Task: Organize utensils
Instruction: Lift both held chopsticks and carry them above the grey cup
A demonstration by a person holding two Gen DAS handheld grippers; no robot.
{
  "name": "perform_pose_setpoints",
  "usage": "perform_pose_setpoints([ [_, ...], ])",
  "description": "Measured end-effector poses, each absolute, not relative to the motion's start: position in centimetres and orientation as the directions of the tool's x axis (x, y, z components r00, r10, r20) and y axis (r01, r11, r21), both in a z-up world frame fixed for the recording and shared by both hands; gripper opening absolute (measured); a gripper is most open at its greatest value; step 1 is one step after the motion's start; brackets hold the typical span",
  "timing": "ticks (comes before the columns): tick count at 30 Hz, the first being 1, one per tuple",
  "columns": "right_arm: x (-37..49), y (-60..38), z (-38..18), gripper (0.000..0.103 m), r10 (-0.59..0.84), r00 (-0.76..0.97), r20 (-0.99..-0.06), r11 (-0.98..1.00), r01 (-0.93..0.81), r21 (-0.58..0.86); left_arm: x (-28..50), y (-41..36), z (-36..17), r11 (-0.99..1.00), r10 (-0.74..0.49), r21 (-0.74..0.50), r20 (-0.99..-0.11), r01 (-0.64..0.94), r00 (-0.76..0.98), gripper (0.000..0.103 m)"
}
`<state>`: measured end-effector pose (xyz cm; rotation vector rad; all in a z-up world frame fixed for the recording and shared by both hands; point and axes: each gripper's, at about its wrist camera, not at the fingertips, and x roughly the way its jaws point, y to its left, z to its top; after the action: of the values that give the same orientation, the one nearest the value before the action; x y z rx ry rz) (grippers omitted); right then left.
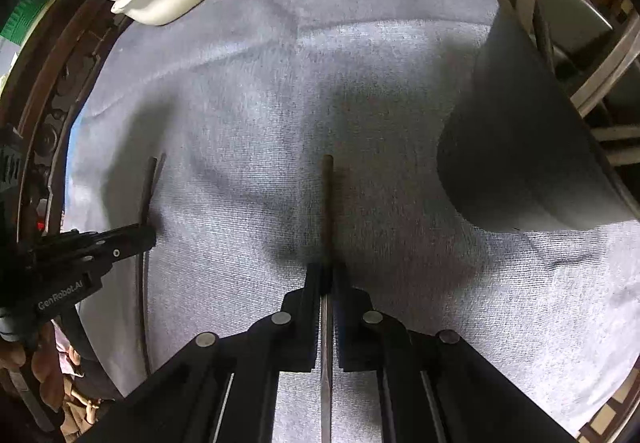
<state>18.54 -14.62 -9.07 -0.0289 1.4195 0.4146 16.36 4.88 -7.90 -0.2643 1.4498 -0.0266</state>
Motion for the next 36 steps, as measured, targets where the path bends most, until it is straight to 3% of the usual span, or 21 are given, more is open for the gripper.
perform_pose_setpoints([
  [10,12.6,-19.5,-3.7,0.006,0.434,0.364,-0.824,0.9,-0.221,0.376,11.2,7.1,-2.7,0.926,-0.247,-0.345,-0.863,-0.156,0.441,0.006],
  [12,11.5,-20.2,-2.7,0.006,0.455,0.428,-0.781,0.89,-0.227,0.395,10.3,7.4,-1.5,0.933,-0.202,-0.322,-0.836,-0.158,0.511,0.006],
  [20,7.6,-23.0,1.7,0.006,0.392,0.704,-0.592,0.911,-0.208,0.356,8.1,6.0,2.2,0.948,-0.107,-0.291,-0.67,-0.127,0.735,0.006],
  [26,6.8,-21.9,4.5,0.006,0.271,0.859,-0.434,0.958,-0.195,0.212,7.1,4.8,4.0,0.964,-0.036,-0.239,-0.547,-0.115,0.836,0.006],
  [32,7.9,-20.8,4.1,0.006,0.215,0.898,-0.383,0.975,-0.177,0.134,8.0,3.4,3.8,0.976,0.03,-0.176,-0.464,-0.126,0.885,0.006],
  [36,7.4,-21.0,3.1,0.006,0.204,0.898,-0.39,0.978,-0.174,0.111,7.8,2.9,2.6,0.982,0.057,-0.133,-0.458,-0.132,0.887,0.006],
])
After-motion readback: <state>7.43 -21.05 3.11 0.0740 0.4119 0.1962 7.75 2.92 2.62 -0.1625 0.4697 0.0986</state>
